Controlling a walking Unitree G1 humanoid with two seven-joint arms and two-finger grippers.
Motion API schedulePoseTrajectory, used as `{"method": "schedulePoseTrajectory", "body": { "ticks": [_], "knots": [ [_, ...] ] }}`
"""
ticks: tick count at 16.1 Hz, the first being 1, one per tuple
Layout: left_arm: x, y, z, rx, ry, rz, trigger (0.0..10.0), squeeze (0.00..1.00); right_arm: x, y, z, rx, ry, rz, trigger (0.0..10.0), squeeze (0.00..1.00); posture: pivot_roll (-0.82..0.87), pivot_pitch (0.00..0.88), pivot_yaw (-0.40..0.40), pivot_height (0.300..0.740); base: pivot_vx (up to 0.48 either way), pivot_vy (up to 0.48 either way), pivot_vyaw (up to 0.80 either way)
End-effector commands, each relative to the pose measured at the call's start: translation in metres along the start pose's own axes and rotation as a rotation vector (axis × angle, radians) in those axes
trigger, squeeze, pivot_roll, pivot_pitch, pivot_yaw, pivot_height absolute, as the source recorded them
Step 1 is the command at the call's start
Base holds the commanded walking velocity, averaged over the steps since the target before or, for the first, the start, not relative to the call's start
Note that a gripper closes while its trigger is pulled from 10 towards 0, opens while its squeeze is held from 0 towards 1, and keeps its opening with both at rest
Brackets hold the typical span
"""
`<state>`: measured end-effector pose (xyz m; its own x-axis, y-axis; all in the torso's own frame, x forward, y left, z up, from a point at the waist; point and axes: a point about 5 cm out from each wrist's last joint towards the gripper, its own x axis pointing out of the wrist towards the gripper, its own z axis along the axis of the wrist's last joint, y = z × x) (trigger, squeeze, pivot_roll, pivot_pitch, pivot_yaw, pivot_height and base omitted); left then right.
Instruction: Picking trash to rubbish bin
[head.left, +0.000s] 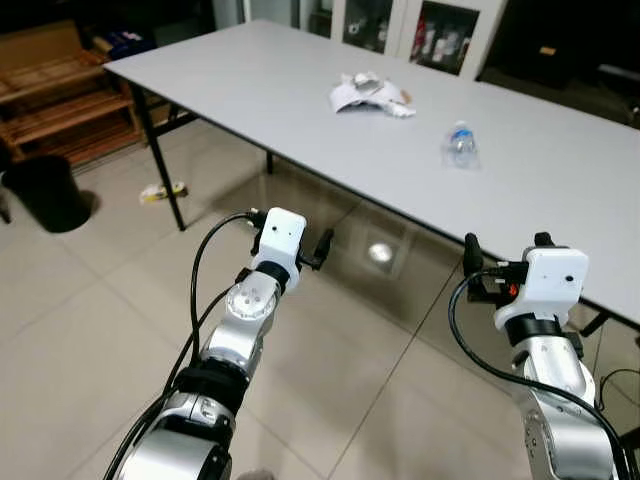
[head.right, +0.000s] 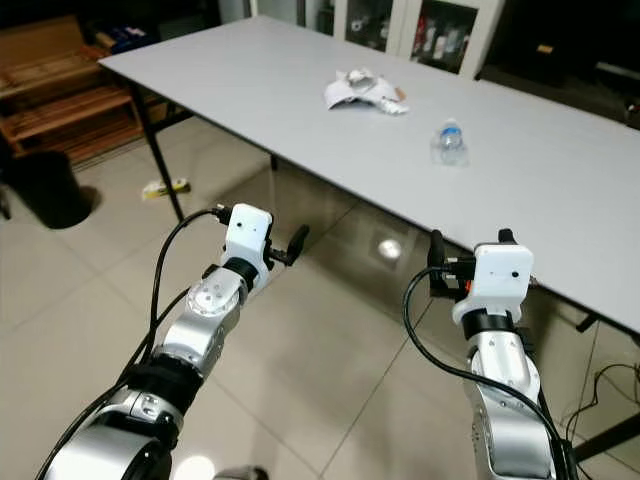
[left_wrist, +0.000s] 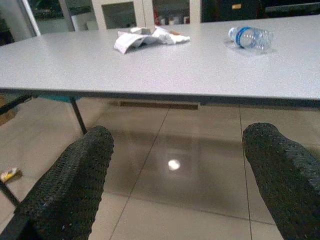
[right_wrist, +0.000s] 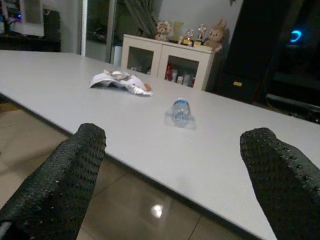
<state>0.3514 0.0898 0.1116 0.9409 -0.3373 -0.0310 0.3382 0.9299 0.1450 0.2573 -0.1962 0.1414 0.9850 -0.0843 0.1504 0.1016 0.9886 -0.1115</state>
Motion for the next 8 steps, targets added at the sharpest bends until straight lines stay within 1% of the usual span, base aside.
{"method": "schedulePoseTrajectory", "body": {
  "ticks": [1, 4, 8],
  "knots": [
    [0.0021, 0.0007, 0.0063, -0.001, -0.016, -0.004, 10.0, 0.0, 0.0032, -0.0055, 0.008, -0.018, -0.032, -0.011, 10.0, 0.0, 0.13, 0.029, -0.04, 0.74, 0.465, 0.0, 0.0],
    [0.0039, 0.0006, 0.0094, -0.005, -0.021, -0.007, 10.0, 0.0, 0.0051, -0.01, 0.0108, -0.025, -0.043, -0.021, 10.0, 0.0, 0.13, 0.029, -0.036, 0.74, 0.465, 0.0, 0.0],
    [0.0052, 0.0001, 0.0146, -0.005, -0.038, -0.011, 10.0, 0.0, 0.0072, -0.0086, 0.0132, -0.028, -0.053, -0.019, 10.0, 0.0, 0.13, 0.029, -0.036, 0.74, 0.466, 0.0, 0.0]
  ]
}}
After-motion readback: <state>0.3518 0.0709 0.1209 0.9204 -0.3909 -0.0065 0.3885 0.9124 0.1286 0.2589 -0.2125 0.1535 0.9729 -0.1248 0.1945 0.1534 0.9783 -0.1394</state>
